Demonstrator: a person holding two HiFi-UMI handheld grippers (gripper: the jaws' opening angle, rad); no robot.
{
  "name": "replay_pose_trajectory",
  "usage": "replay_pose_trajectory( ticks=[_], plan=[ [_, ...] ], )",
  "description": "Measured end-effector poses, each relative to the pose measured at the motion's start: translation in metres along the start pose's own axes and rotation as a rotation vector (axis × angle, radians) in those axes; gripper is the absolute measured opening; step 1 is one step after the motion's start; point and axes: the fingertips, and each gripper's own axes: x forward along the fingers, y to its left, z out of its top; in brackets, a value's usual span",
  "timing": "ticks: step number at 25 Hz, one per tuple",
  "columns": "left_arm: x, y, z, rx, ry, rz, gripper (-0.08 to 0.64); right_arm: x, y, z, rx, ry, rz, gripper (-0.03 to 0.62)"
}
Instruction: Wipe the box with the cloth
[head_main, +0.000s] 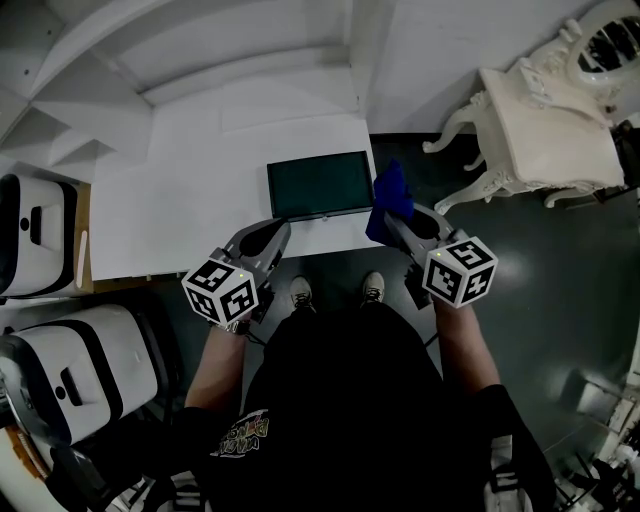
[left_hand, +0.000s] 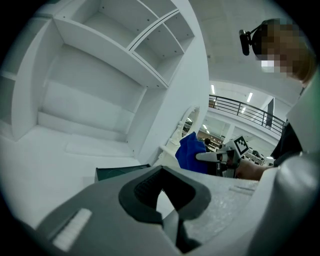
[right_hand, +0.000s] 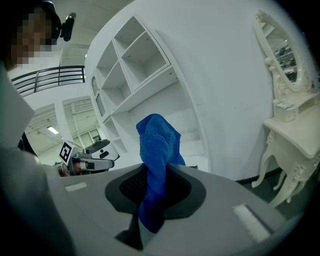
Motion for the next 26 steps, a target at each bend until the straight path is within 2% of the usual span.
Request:
replay_pose_trajectory(
  ticks=[26],
  plan=[
    [0.0001, 0.0012, 0.0005, 0.006, 0.001, 0.004, 0.002, 0.0058, -0.0048, 0.0002, 0.006, 0.012, 0.0, 0.091]
  ],
)
